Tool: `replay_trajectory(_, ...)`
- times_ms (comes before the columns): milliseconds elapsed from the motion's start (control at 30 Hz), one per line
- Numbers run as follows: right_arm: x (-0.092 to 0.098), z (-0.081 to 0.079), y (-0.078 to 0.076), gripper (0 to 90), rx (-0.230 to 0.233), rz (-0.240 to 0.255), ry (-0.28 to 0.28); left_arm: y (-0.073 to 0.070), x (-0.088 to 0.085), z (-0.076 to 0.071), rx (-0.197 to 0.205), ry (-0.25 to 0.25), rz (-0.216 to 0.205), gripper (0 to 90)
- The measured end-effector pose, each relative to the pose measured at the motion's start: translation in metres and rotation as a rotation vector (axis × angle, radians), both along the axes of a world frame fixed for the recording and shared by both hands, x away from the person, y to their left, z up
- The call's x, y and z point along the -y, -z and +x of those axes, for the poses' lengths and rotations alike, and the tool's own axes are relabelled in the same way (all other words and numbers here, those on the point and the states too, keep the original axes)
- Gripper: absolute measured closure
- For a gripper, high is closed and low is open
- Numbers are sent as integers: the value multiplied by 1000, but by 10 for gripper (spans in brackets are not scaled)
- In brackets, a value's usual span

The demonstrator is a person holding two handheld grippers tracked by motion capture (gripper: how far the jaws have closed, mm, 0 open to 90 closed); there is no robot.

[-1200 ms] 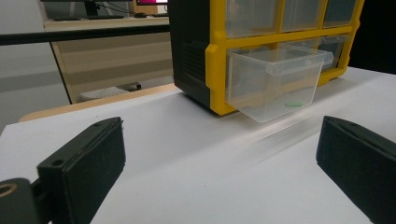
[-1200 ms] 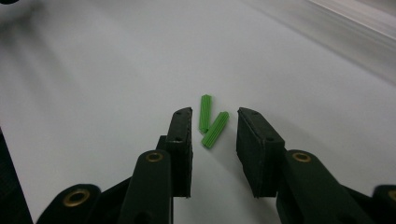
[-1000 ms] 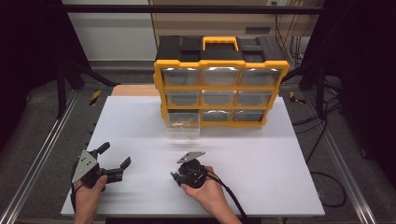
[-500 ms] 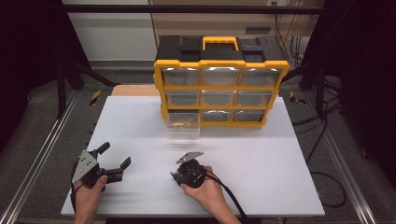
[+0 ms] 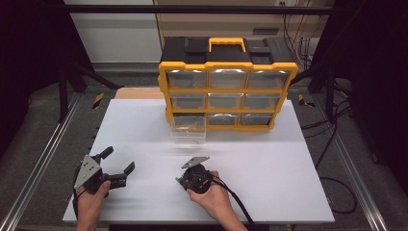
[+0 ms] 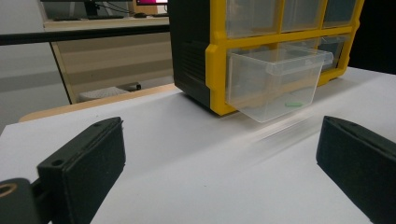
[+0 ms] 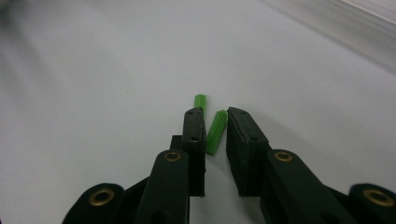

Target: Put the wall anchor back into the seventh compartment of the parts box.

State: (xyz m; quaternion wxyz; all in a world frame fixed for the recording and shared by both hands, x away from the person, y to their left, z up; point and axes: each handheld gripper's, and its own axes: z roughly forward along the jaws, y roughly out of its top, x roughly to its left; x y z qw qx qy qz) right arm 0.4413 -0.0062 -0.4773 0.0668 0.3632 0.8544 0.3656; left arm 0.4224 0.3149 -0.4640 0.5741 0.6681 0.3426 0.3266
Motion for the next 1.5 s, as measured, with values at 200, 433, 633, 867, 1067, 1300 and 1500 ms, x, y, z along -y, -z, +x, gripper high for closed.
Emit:
replay_trajectory(200, 1, 0, 0, 797, -5, -3, 7, 0, 0, 0, 0, -1, 1, 14)
replay_trajectory(433, 2, 1, 1, 835, -2, 4, 14, 0, 0, 0, 0, 0, 0, 13)
replay_trajectory(633, 3, 1, 1, 844, -11, 8, 14, 0, 0, 0, -1, -1, 1, 13)
replay_trajectory(867, 8, 2, -1, 845, 8, 24, 20, 0, -1, 0, 0, -2, 1, 13)
replay_trajectory(1067, 17, 5, -6, 846, 38, 45, 41, 0, -1, 0, 0, -1, 1, 13)
replay_trajectory(1300, 32, 10, -13, 845, 81, 78, 78, 0, 0, 0, 0, 0, 2, 13)
replay_trajectory(1500, 40, 12, -19, 845, 98, 89, 103, 0, -1, 0, 1, 1, 0, 13)
